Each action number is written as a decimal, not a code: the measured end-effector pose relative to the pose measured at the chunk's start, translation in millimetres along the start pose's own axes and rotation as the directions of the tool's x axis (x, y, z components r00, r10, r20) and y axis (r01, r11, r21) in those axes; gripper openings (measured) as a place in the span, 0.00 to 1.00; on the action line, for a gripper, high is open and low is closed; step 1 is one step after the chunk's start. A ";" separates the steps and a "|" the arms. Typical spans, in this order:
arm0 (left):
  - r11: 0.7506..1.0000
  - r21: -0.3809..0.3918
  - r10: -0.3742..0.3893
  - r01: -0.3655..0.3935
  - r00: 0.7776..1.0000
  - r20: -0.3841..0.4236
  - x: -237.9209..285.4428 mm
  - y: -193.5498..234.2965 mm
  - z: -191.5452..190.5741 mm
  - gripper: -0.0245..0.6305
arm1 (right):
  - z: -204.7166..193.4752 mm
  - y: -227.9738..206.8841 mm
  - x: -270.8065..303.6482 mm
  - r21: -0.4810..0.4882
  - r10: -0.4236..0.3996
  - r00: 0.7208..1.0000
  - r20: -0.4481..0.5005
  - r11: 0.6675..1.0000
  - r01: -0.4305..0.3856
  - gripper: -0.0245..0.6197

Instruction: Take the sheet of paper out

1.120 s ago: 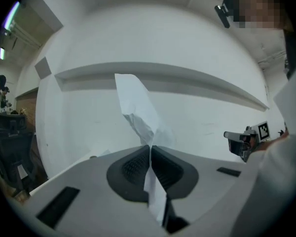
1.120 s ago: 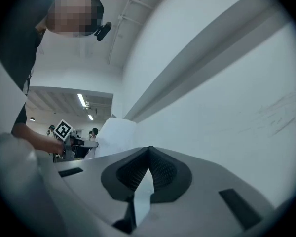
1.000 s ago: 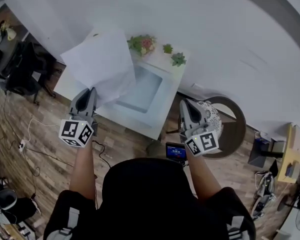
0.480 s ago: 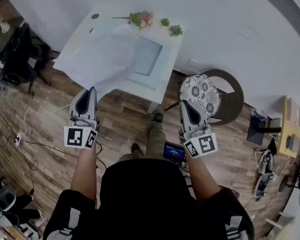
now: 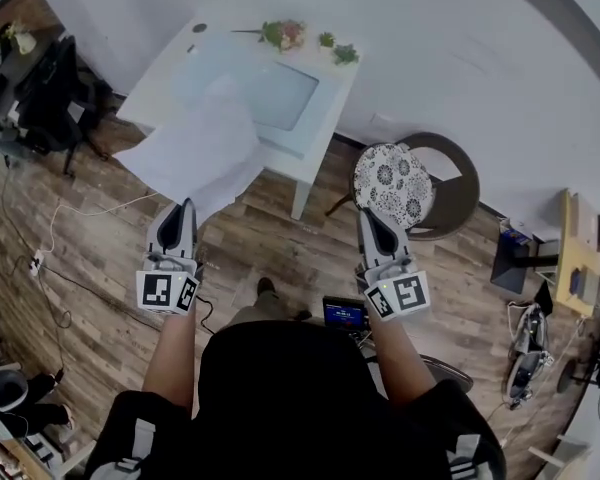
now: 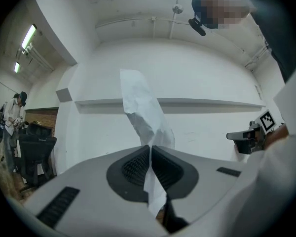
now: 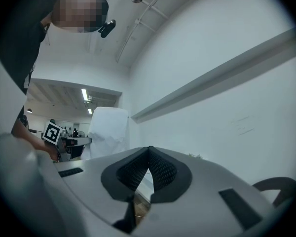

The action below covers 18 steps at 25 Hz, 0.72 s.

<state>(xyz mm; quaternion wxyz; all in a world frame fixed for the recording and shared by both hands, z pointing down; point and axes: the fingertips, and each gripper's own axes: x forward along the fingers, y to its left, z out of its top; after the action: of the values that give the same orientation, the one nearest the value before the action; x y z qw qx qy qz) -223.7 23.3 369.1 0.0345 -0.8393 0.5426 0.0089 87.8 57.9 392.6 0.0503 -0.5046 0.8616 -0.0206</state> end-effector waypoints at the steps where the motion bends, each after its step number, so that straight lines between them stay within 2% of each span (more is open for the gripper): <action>1: 1.000 -0.008 0.004 -0.004 1.000 -0.004 -8.1 -7.4 -1.1 0.06 | 3.9 0.1 -9.4 -0.005 0.005 1.000 0.004 1.000 -0.005 0.05; 5: 0.997 -0.075 0.021 -0.024 0.999 -0.035 -36.4 -41.0 -10.3 0.06 | 14.4 -1.5 -52.4 -0.022 -0.004 1.000 0.025 1.000 0.005 0.05; 10: 0.996 -0.092 0.004 -0.011 0.997 -0.074 -69.7 -93.0 -20.6 0.06 | 5.5 -7.4 -110.1 -0.009 -0.023 1.000 0.010 1.000 0.023 0.05; 18: 0.993 -0.115 -0.004 -0.009 0.994 -0.105 -110.6 -118.9 -24.4 0.06 | -17.8 11.9 -144.6 0.028 -0.002 1.000 -0.027 1.000 0.002 0.05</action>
<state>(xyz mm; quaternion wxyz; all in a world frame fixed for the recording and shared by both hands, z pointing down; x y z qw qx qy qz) -161.4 170.9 405.0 -0.0428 -0.8384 0.5433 -0.0040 145.8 189.6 418.8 0.0459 -0.5044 0.8614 -0.0397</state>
